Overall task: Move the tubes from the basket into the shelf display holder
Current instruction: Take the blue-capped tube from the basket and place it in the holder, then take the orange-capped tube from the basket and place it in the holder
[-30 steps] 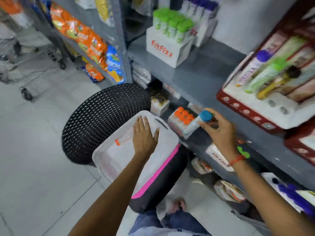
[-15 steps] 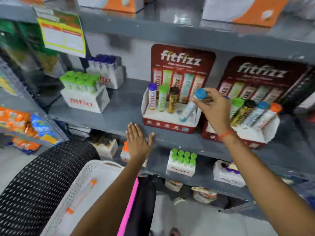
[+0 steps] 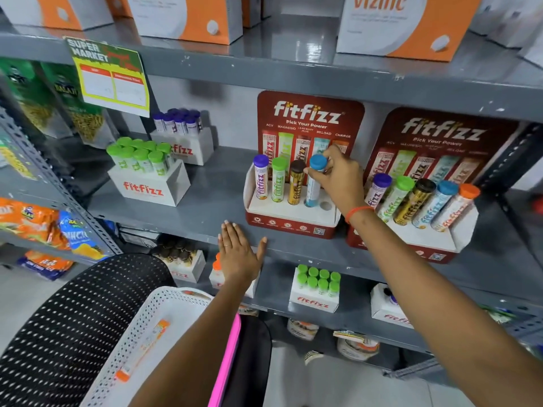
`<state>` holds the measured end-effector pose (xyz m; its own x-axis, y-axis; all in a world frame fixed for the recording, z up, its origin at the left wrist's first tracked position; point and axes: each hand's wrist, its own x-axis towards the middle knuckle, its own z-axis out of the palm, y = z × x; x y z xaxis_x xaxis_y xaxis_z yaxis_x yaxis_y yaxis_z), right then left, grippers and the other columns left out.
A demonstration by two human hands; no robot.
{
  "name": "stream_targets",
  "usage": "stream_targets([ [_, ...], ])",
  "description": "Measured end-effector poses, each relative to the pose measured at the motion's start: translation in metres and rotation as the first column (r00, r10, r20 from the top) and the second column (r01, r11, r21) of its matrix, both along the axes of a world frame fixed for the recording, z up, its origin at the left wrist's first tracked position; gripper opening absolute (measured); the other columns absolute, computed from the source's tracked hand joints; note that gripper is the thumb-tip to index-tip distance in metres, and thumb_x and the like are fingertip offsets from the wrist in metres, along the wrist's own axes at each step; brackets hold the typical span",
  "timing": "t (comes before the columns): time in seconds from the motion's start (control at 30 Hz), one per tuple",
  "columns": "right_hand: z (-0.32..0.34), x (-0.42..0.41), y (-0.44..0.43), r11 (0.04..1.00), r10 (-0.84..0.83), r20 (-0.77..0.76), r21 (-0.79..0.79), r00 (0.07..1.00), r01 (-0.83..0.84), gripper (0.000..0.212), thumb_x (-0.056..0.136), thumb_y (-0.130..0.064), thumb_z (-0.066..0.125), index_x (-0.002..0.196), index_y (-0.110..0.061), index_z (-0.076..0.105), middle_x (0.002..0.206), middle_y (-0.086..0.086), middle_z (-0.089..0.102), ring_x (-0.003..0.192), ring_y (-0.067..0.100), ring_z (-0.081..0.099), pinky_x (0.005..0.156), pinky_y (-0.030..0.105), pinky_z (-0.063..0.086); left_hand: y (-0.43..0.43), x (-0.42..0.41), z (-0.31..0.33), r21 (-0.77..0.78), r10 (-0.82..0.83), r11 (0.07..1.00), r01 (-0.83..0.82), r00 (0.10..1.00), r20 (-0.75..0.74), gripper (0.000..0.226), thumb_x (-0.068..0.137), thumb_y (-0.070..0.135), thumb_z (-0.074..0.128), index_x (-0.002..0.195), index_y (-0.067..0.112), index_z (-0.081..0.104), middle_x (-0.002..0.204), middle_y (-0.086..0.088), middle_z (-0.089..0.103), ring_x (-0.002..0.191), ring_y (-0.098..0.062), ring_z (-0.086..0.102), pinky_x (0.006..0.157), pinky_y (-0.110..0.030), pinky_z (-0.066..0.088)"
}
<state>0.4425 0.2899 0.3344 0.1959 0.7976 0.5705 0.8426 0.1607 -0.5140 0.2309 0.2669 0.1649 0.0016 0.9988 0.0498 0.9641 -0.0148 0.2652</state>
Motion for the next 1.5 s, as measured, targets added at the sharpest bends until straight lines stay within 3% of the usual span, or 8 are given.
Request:
stream_targets([
  [0.33,-0.014,0.005,0.001,0.988,-0.002,-0.037,-0.153,0.999,-0.004,0.034,0.076,-0.019,0.075,0.100,-0.003,0.056,0.100,0.019,0.069,0.087,0.032,0.066,0.065,0.025,0.045,-0.001,0.001,0.000,-0.009,0.009,1.000,-0.009,1.000,-0.010,0.095,0.081,0.070,-0.003,0.147,0.003,-0.007,0.157,-0.018,-0.008,0.144,-0.028,-0.009,0.114,-0.036,-0.011],
  [0.4,-0.010,0.006,0.002,0.972,0.062,-0.077,-0.221,0.995,-0.078,0.036,0.080,-0.009,0.069,0.115,-0.007,0.058,0.116,0.018,0.066,0.100,0.034,0.063,0.075,0.033,0.053,-0.001,0.001,0.000,-0.010,0.008,1.000,-0.008,1.000,-0.010,0.094,0.081,0.070,-0.002,0.147,0.003,-0.008,0.157,-0.017,-0.008,0.144,-0.028,-0.009,0.114,-0.036,-0.011],
  [0.53,-0.003,0.005,0.005,0.945,0.094,0.010,-0.316,0.996,-0.086,0.049,0.084,-0.015,0.066,0.130,-0.007,0.050,0.131,0.018,0.052,0.119,0.032,0.051,0.102,0.037,0.042,-0.001,0.001,0.001,-0.011,0.011,1.000,-0.011,1.000,-0.010,0.094,0.081,0.070,-0.001,0.147,0.004,-0.008,0.157,-0.016,-0.009,0.144,-0.027,-0.010,0.114,-0.035,-0.012],
  [0.7,-0.005,0.007,0.007,0.954,0.031,0.035,-0.300,0.999,-0.019,0.040,0.087,-0.026,0.064,0.117,-0.001,0.058,0.113,0.021,0.052,0.102,0.033,0.054,0.081,0.025,0.038,-0.002,0.002,0.001,-0.015,0.019,1.000,-0.019,1.000,-0.015,0.093,0.082,0.070,0.001,0.147,0.006,-0.009,0.157,-0.015,-0.010,0.144,-0.027,-0.011,0.113,-0.035,-0.011],
  [0.87,0.000,0.008,0.004,0.899,0.198,0.142,-0.421,0.970,-0.122,0.051,0.094,-0.011,0.048,0.141,-0.001,0.031,0.140,0.019,0.041,0.132,0.033,0.036,0.112,0.040,0.031,-0.002,0.001,0.001,-0.024,0.015,1.000,-0.016,1.000,-0.024,0.091,0.083,0.070,0.002,0.148,0.006,-0.009,0.157,-0.014,-0.011,0.144,-0.027,-0.012,0.113,-0.035,-0.012],
  [1.13,0.002,0.005,0.004,0.950,0.102,0.076,-0.304,0.992,-0.074,0.037,0.090,-0.023,0.059,0.118,0.000,0.053,0.118,0.022,0.048,0.107,0.035,0.053,0.092,0.039,0.047,-0.002,0.001,0.001,-0.030,0.011,0.999,-0.012,0.999,-0.030,0.091,0.084,0.070,0.002,0.148,0.006,-0.010,0.157,-0.014,-0.011,0.143,-0.027,-0.013,0.113,-0.036,-0.012],
  [1.37,-0.003,0.007,0.003,0.929,0.174,0.094,-0.346,0.980,-0.131,0.048,0.094,-0.014,0.051,0.138,-0.002,0.035,0.132,0.020,0.043,0.119,0.035,0.050,0.104,0.044,0.043,-0.001,0.001,0.001,-0.026,0.007,1.000,-0.008,0.999,-0.036,0.092,0.084,0.071,0.003,0.148,0.006,-0.010,0.157,-0.014,-0.011,0.144,-0.027,-0.012,0.111,-0.035,-0.012],
  [1.5,-0.008,-0.014,-0.013,0.991,0.012,0.036,-0.132,0.999,-0.007,0.061,0.094,-0.031,0.051,0.143,-0.009,0.023,0.141,0.022,0.038,0.131,0.035,0.036,0.107,0.049,0.037,0.003,-0.004,0.003,-0.057,-0.027,0.998,0.026,1.000,-0.008,0.093,0.085,0.072,0.008,0.147,0.004,-0.009,0.157,-0.015,-0.010,0.144,-0.027,-0.010,0.112,-0.035,-0.011],
])
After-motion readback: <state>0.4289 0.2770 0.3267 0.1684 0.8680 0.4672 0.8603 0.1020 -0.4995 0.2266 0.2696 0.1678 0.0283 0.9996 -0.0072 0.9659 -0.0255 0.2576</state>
